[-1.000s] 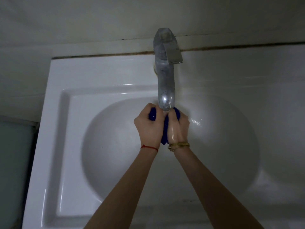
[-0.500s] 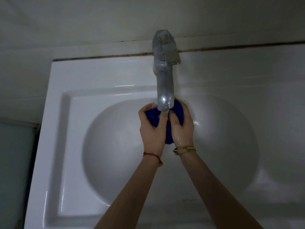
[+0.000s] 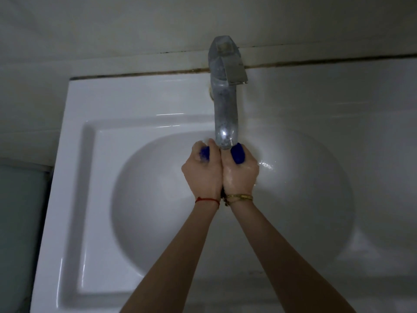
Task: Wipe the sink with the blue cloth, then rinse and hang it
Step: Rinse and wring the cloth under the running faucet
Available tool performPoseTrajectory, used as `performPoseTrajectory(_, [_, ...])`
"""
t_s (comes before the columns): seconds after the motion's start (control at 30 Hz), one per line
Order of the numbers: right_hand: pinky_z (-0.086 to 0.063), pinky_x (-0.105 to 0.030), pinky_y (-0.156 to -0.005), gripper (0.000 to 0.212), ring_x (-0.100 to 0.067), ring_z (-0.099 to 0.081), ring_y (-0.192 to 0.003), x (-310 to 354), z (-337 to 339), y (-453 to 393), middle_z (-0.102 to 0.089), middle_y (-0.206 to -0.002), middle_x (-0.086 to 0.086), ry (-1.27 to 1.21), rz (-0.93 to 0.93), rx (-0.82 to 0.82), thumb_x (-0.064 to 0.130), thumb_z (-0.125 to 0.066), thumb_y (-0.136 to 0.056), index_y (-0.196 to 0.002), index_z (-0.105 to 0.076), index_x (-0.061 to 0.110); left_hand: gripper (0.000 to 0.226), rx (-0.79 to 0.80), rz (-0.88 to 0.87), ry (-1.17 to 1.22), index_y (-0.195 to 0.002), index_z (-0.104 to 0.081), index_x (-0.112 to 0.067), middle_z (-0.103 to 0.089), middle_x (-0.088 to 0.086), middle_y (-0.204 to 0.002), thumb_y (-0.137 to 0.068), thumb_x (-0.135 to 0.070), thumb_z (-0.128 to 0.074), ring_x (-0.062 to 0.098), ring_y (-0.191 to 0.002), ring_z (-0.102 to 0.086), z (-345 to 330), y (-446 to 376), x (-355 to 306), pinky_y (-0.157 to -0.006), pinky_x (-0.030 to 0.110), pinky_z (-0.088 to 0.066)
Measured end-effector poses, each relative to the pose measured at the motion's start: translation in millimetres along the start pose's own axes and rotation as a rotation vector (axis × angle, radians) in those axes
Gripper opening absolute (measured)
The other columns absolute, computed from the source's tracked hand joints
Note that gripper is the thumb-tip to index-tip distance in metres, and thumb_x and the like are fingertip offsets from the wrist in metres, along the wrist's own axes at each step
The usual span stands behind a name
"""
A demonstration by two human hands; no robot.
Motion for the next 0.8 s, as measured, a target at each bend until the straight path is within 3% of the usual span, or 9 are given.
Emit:
performPoseTrajectory(0.17, [-0.032,-0.019,-0.046,0.046,-0.003,-0.035,-0.043,-1,3,-4,-0.039,-0.041,0.012,0.05,-0.01,0.01,-0.005,-0.051,-0.084,-0.048,-0.037,0.02,0.037,0.025,-0.073,-0.03,-0.057,-0.045,-0.005,-0.041,-0.004,-0.052,-0.09,-0.004,-0.061,0.004,-0.049,-0.039,0,-1,-2,-0.051,0.021,-0.036])
performPoseTrajectory(0.3, [-0.032,-0.023,-0.047,0.045,-0.003,-0.033,-0.042,-8,4,-6,-0.037,-0.044,0.007,0.047,-0.132,0.031,-0.001,-0.048,-0.086,-0.046,-0.035,0.018,0.04,0.068,-0.073,-0.027,-0.057,-0.039,-0.004,-0.036,-0.007,-0.051,-0.086,-0.002,-0.066,0.003,-0.049,-0.034,-4,1,1,-0.049,0.019,-0.032])
performPoseTrajectory(0.37, [-0.037,-0.026,-0.052,0.043,-0.006,-0.041,-0.048,-8,3,-6,-0.044,-0.047,0.008,0.053,-0.174,0.078,0.015,-0.053,-0.089,-0.048,-0.042,0.021,0.036,0.059,-0.055,-0.013,-0.063,-0.042,-0.002,-0.042,-0.006,-0.054,-0.089,-0.007,-0.066,0.002,-0.051,-0.038,-2,6,0,-0.052,0.017,-0.036])
performPoseTrajectory(0.43, [-0.048,-0.03,-0.065,0.036,-0.011,-0.058,-0.064,-18,3,-8,-0.061,-0.063,0.006,0.018,-0.311,0.138,0.049,-0.052,-0.089,-0.062,-0.059,0.027,0.026,0.023,0.007,0.017,-0.072,-0.05,-0.01,-0.053,-0.008,-0.062,-0.089,-0.012,-0.068,-0.001,-0.055,-0.048,4,10,-1,-0.056,0.013,-0.042])
performPoseTrajectory(0.5, [-0.051,-0.034,-0.082,0.053,-0.017,-0.064,-0.088,-33,1,-4,-0.068,-0.094,-0.001,-0.086,-0.55,0.214,0.073,-0.047,-0.082,-0.096,-0.067,0.027,0.018,-0.03,0.071,0.073,-0.082,-0.054,-0.017,-0.06,-0.007,-0.073,-0.087,-0.014,-0.071,-0.003,-0.062,-0.054,10,11,-1,-0.06,0.01,-0.046])
performPoseTrajectory(0.57, [-0.052,-0.04,-0.091,0.064,-0.02,-0.063,-0.098,-42,0,0,-0.066,-0.108,-0.005,-0.161,-0.677,0.263,0.078,-0.054,-0.074,-0.107,-0.064,0.024,0.019,-0.047,0.108,0.121,-0.089,-0.056,-0.02,-0.062,-0.006,-0.081,-0.084,-0.015,-0.074,-0.004,-0.068,-0.057,13,10,1,-0.064,0.01,-0.048])
performPoseTrajectory(0.67, [-0.052,-0.042,-0.091,0.038,-0.018,-0.062,-0.094,-39,6,6,-0.065,-0.102,0.001,-0.011,-0.599,0.276,0.066,-0.051,-0.085,-0.098,-0.06,0.032,0.03,0.019,0.136,0.159,-0.102,-0.057,-0.021,-0.064,-0.005,-0.095,-0.081,-0.016,-0.078,-0.002,-0.081,-0.061,9,13,7,-0.07,0.013,-0.051])
performPoseTrajectory(0.73, [-0.054,-0.04,-0.086,0.039,-0.016,-0.064,-0.091,-31,9,8,-0.067,-0.1,0.003,0.121,-0.449,0.278,0.066,-0.047,-0.086,-0.103,-0.06,0.033,0.034,0.066,0.11,0.155,-0.11,-0.056,-0.019,-0.064,-0.004,-0.1,-0.083,-0.016,-0.077,-0.001,-0.085,-0.062,4,17,9,-0.073,0.013,-0.051])
performPoseTrajectory(0.8, [-0.053,-0.032,-0.075,0.037,-0.011,-0.064,-0.08,-19,10,9,-0.066,-0.086,0.006,0.207,-0.286,0.237,0.062,-0.044,-0.09,-0.096,-0.059,0.029,0.025,0.097,0.037,0.133,-0.109,-0.057,-0.016,-0.064,-0.005,-0.096,-0.089,-0.013,-0.071,-0.002,-0.084,-0.061,2,17,6,-0.073,0.011,-0.049])
Point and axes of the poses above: each hand's wrist, its own y-axis away from the middle knuckle, its own z-axis out of the back of the hand, x = y × z, the point moved 8 cm from there along -y, towards the middle knuckle
